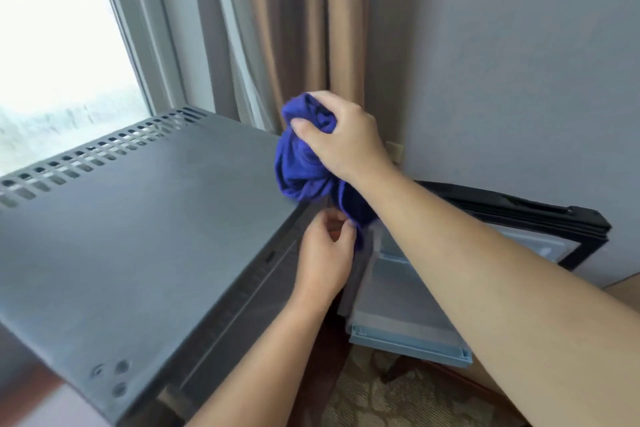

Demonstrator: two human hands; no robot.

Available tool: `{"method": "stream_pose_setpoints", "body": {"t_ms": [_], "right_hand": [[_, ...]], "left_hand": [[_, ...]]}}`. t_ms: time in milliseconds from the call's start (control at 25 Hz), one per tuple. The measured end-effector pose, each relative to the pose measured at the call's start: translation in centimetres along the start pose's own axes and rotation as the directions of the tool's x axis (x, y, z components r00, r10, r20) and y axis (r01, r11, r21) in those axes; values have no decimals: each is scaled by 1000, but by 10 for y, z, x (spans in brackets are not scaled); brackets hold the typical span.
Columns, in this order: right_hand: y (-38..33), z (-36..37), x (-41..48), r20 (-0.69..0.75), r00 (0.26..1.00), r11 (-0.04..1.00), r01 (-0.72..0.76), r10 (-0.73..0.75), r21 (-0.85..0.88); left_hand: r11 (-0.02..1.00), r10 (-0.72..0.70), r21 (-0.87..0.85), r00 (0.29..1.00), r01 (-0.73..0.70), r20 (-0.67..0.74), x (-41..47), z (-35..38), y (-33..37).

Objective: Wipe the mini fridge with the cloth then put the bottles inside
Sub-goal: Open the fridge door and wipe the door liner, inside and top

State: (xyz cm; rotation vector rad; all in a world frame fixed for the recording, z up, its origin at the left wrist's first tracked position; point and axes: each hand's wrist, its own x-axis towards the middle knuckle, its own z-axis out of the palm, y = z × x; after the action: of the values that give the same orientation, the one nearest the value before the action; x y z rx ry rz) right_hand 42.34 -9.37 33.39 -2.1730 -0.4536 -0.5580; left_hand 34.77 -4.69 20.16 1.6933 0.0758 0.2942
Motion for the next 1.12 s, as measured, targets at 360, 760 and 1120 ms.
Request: {"method": "stream_pose_setpoints", "body": {"t_ms": [360,760,1120], "right_hand": [[-7,63,-14,450,884,974,-24,125,-224],[-7,3,-25,482,859,975,-220,174,41],[-23,11,-50,661,750,979,156,-29,-134]], "left_hand": [[943,-69,-326,997,74,25,-41,-33,5],[873,354,400,926,-279,-128,-70,-95,109],[640,-107,746,983,182,-149,12,-183,138]]}}
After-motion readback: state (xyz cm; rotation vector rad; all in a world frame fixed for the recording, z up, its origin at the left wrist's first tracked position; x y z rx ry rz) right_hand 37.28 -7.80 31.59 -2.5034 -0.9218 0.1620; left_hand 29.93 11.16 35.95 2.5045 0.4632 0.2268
